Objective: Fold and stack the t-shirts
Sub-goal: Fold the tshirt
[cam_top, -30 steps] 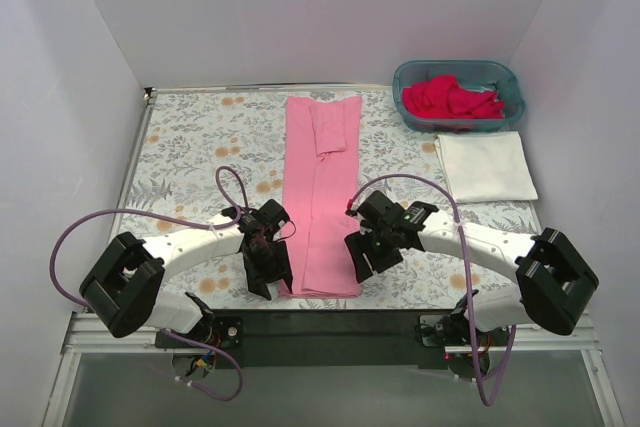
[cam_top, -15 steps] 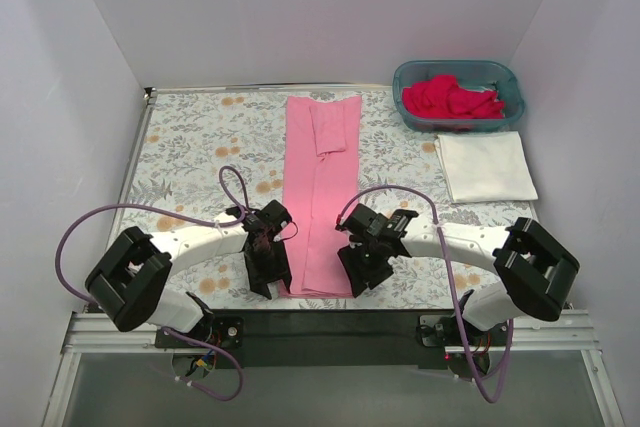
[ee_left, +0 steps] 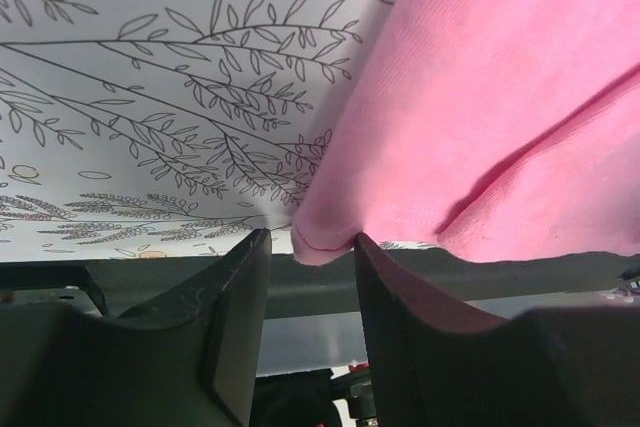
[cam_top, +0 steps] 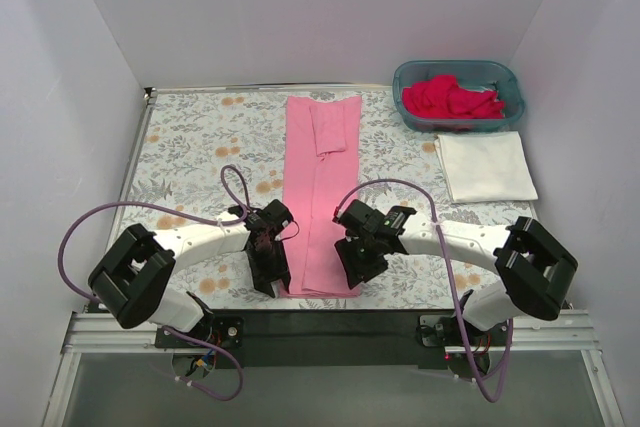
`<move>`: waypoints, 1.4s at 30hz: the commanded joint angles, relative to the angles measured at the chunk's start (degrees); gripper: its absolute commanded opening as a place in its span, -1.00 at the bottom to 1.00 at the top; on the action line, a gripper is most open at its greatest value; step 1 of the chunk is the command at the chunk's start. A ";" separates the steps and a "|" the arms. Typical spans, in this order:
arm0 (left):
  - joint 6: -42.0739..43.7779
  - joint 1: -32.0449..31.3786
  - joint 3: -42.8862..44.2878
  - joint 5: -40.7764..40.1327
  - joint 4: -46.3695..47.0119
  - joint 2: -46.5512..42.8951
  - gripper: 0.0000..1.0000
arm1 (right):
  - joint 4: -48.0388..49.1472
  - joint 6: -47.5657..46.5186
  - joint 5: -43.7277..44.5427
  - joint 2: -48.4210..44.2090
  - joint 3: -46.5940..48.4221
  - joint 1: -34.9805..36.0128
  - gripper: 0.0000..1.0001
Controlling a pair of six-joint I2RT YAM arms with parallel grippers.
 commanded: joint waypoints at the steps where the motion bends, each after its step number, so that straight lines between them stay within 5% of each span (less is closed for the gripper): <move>1: -0.56 -0.57 1.68 -0.38 0.70 0.16 -0.25 | 0.38 1.29 1.64 0.91 1.87 0.29 -0.11; 12: -0.12 -0.75 1.15 -0.65 1.14 1.74 -0.37 | -1.11 1.47 2.60 4.96 0.73 1.61 -0.36; 19: -0.29 -0.75 -0.25 -0.82 0.96 1.74 -0.74 | -1.38 0.50 5.16 1.09 -4.89 1.44 -0.96; 26: -0.47 -0.75 -2.27 0.23 1.05 0.60 -0.96 | -1.12 -0.03 4.98 -2.24 -6.65 1.08 -0.97; 42: 0.15 -0.75 -2.10 0.59 -2.82 -1.86 -1.00 | -2.43 -3.54 0.68 -8.58 -9.91 0.47 -0.97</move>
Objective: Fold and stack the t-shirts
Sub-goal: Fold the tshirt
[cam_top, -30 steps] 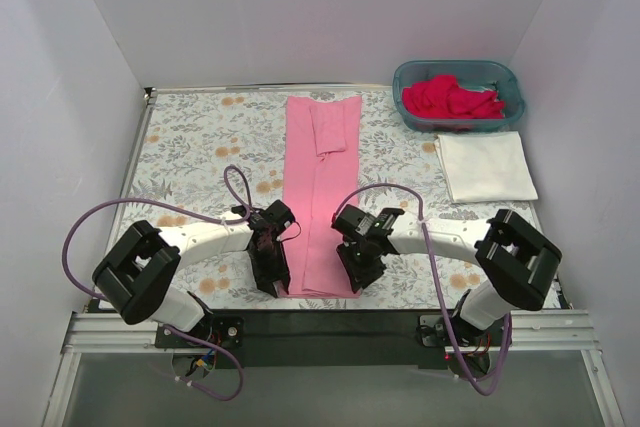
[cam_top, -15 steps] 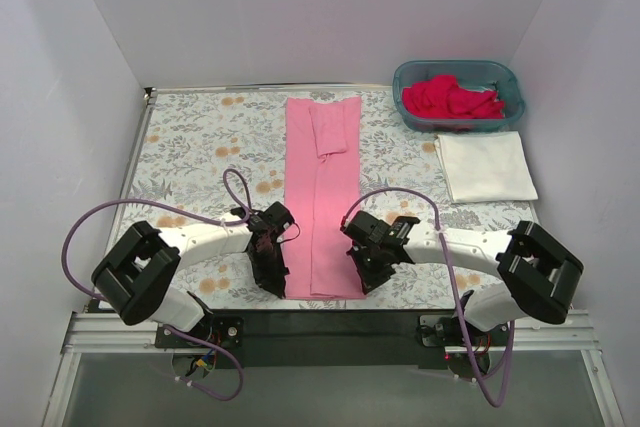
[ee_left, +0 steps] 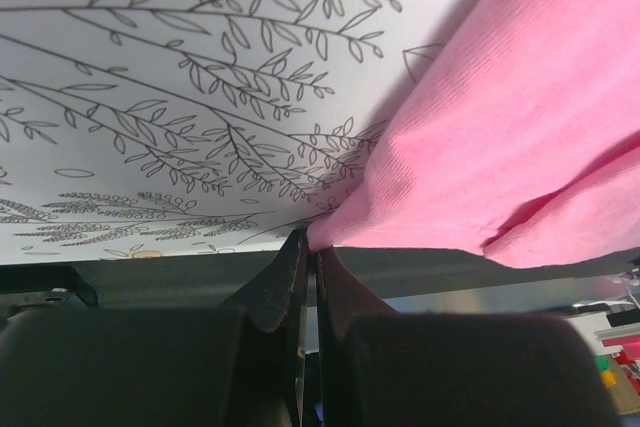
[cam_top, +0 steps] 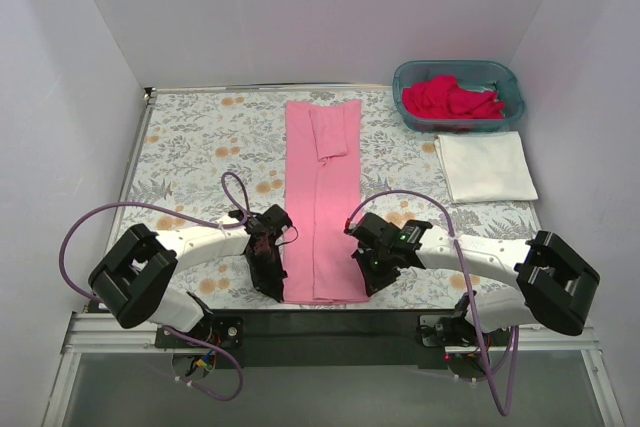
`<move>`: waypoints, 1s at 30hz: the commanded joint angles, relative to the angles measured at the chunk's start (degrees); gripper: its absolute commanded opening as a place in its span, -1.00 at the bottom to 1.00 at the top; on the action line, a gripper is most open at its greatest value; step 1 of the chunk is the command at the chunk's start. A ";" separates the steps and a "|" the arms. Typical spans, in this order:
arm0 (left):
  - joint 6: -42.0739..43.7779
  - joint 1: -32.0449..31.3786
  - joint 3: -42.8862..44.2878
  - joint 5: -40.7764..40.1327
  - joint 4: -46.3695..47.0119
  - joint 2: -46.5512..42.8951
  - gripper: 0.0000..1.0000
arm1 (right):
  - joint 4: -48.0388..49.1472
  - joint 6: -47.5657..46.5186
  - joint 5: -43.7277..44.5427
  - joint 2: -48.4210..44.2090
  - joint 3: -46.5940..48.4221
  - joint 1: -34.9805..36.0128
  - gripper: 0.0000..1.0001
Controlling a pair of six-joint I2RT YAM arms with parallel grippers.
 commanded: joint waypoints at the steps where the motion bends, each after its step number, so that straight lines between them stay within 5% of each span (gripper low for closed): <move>1: 0.21 -0.37 -0.26 -1.97 -4.11 -2.21 -1.00 | -5.12 -2.91 -1.07 -1.52 -1.21 -0.19 -0.97; 15: -0.32 -0.37 -1.51 -0.57 -3.84 -1.78 -1.00 | -5.56 -4.23 -3.36 -1.43 -4.03 -0.19 -0.97; 23: -0.05 -0.37 8.77 0.58 -11.05 -2.13 -1.00 | -14.08 -5.90 -1.08 -0.29 7.20 -0.89 -0.97; 30: 4.86 1.55 21.78 -4.25 -14.48 5.77 -1.00 | -20.59 -10.46 0.51 5.25 21.09 -10.27 -0.97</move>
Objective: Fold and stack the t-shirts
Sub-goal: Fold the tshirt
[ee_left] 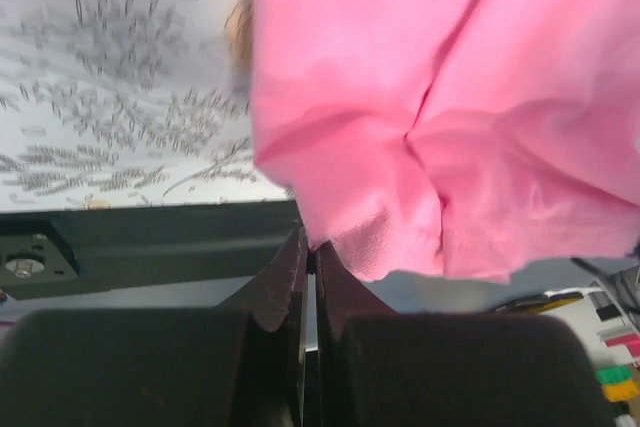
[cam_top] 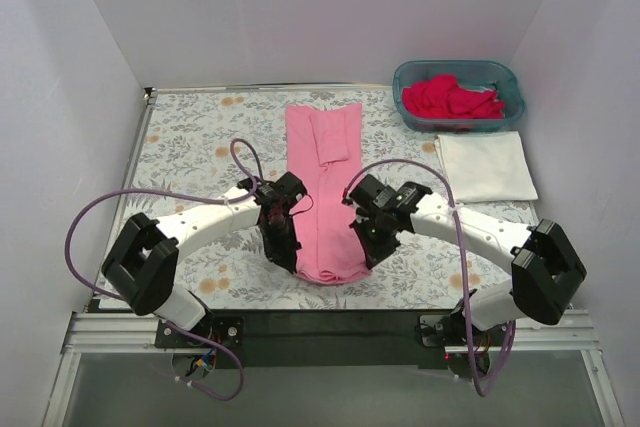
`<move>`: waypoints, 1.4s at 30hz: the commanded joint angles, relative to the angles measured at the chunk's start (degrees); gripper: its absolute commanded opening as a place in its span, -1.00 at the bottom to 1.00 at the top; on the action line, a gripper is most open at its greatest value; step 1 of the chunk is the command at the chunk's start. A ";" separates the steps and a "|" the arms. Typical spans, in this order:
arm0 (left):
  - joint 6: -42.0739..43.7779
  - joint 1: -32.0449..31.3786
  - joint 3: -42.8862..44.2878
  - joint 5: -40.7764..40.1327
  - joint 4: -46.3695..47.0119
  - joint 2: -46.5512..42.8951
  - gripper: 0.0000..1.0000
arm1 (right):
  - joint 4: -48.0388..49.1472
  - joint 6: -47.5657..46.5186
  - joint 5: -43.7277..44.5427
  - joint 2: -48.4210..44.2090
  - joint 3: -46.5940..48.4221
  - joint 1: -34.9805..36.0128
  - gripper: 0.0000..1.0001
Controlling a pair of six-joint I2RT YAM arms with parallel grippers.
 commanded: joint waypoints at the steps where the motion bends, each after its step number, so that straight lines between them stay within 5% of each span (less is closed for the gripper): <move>1: 3.71 2.06 5.52 -4.25 -3.16 3.22 -1.00 | -5.51 -4.08 1.49 2.80 7.27 -5.31 -0.97; 11: 10.66 13.92 15.20 -9.96 6.32 12.01 -1.00 | 0.36 -9.37 5.80 13.79 20.12 -12.96 -0.97; 23: 15.14 17.27 29.61 -16.48 13.89 24.40 -1.00 | 11.00 -12.53 11.95 22.85 27.32 -16.47 -0.97; 42: 15.23 19.64 27.42 -17.97 21.18 29.24 -1.00 | 20.24 -14.73 13.62 28.64 26.71 -19.64 -0.97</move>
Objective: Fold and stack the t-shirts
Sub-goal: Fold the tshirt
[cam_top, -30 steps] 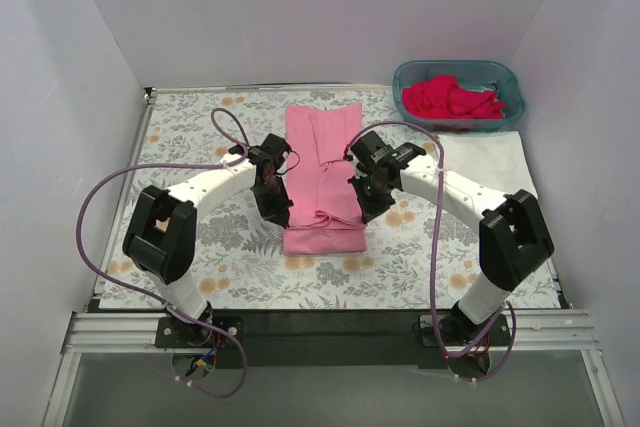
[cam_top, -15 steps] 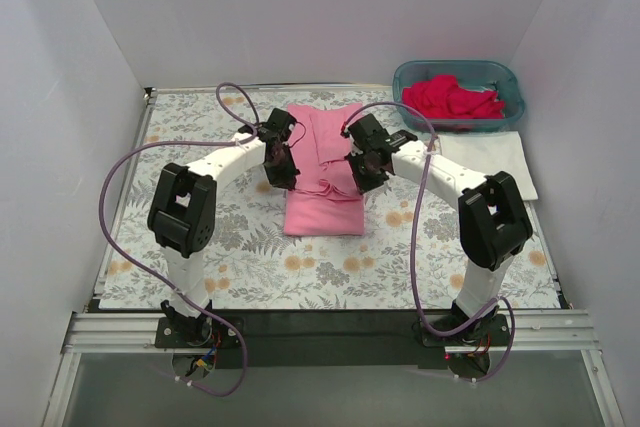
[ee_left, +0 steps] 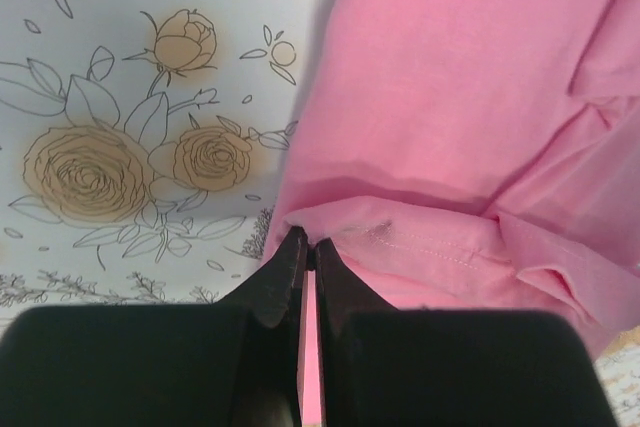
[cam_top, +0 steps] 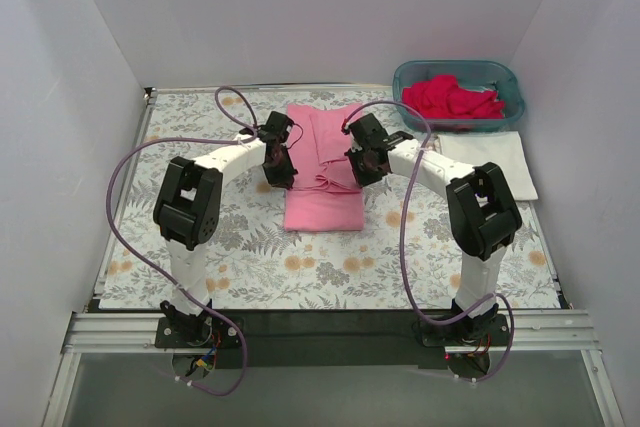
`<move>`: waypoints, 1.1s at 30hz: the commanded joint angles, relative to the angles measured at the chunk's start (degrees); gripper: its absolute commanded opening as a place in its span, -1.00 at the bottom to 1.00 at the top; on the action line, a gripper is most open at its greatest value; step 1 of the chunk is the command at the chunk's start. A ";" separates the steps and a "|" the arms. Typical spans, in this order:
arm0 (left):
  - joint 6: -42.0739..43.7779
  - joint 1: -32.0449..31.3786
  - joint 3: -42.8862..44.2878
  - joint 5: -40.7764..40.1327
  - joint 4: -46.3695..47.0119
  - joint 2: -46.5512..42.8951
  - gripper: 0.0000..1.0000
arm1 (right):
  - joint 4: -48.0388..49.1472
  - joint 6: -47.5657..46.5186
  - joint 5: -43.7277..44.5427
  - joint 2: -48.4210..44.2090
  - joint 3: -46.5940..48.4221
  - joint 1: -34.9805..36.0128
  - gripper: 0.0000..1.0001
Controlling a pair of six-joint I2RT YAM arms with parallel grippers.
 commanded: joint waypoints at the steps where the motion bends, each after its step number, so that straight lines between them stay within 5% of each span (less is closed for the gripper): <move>1: 0.39 0.69 -0.51 -2.65 2.35 0.00 -1.00 | 3.28 -1.26 1.29 1.44 1.46 -0.69 -0.97; 6: -0.05 0.61 -0.95 -3.88 3.49 0.62 -0.99 | 4.07 -1.62 1.73 3.28 2.70 -0.96 -0.97; 8: -0.05 0.61 -0.78 -3.80 3.67 0.53 -0.78 | 4.16 -1.53 1.64 3.55 2.87 -1.04 -0.97; 15: 0.30 0.61 0.63 -4.76 1.30 -4.73 -0.05 | 4.16 -0.65 0.07 -1.80 3.75 -0.87 -0.24; 18: 0.04 0.52 -1.21 -4.42 0.68 -9.21 0.04 | 4.60 -0.56 -2.12 -4.61 3.31 -0.43 -0.21; 24: -0.23 -3.34 -5.34 -0.73 0.94 -14.94 0.03 | 8.90 -0.30 -11.78 -7.17 0.24 0.80 -0.21; 29: -1.10 -6.16 -8.68 3.84 2.52 -12.75 -0.39 | 10.14 -0.39 -16.98 -4.37 -0.38 1.33 -0.29; 33: -1.19 -6.25 -10.97 4.38 4.63 -10.38 -0.54 | 10.93 -0.82 -18.66 0.72 1.45 1.15 -0.41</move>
